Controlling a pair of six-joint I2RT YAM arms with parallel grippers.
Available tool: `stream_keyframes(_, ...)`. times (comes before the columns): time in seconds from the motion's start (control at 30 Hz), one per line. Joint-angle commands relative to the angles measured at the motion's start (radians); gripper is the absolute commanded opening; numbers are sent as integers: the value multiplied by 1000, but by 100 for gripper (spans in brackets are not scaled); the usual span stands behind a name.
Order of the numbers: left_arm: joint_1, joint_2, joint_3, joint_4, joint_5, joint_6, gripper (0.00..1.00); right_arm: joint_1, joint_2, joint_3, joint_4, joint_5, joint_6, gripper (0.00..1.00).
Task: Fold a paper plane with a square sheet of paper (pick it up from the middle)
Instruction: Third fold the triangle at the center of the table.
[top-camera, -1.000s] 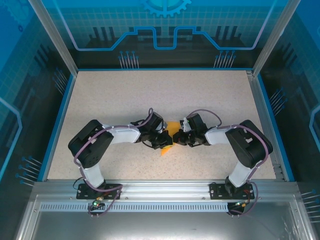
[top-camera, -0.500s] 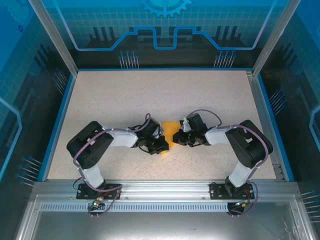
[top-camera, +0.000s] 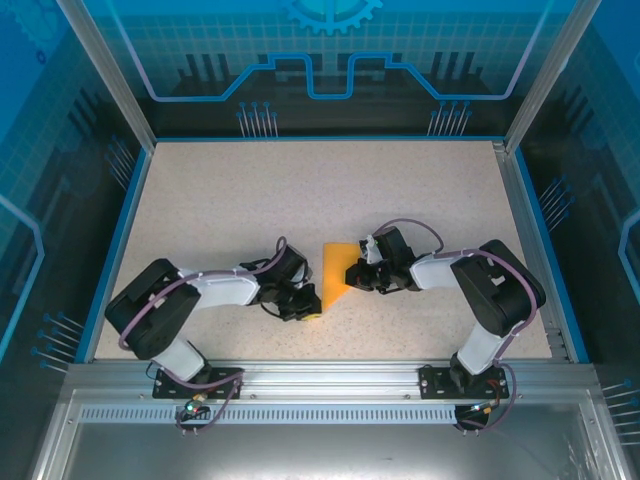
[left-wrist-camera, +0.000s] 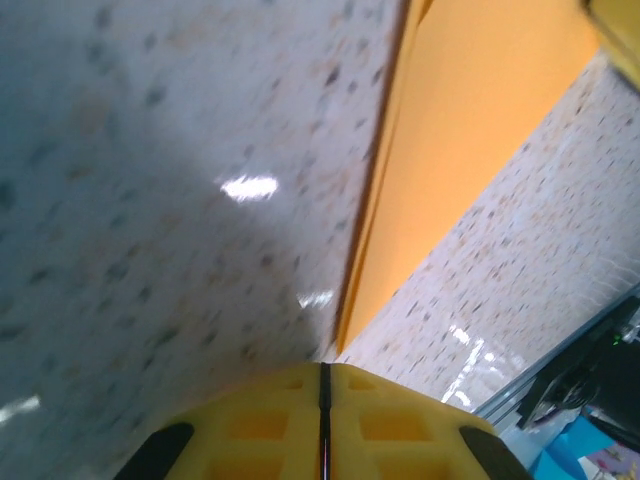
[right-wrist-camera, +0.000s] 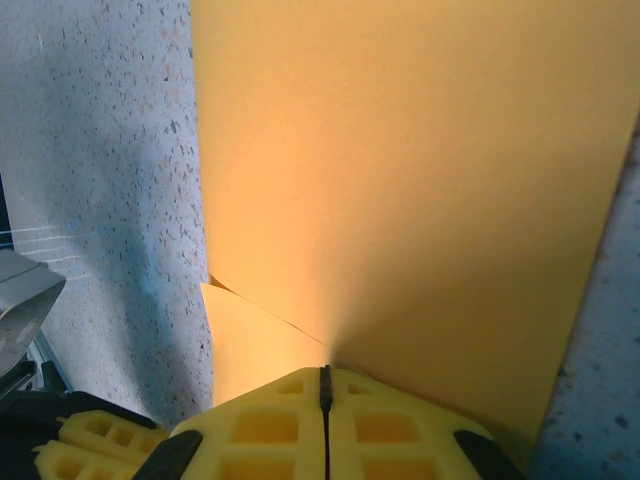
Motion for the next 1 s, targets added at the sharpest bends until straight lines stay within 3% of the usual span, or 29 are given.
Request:
stream_keyframes(0.0,0,-70,-3,-83,-31,41,11,-19,19,-23,-78,63,-18,7)
stream_keyframes(0.2,6,-76,102,-103,-68,82,12,-18,-13,-15,-81,37,-11,8)
stream_keyframes(0.53,29,154,315,-143,-164,124,9,-45,-182,47,-220,62,-26,15)
stream_keyframes(0.6,28,182,327,-144,-176,125,9,-65,-223,31,-263,111,-25,22)
stream_keyframes(0.73,30,199,345,-160,-201,134,9,-118,-258,-15,-231,65,-4,29)
stream_keyframes(0.97,30,195,341,-168,-228,151,10,-120,-206,-8,-211,16,4,33)
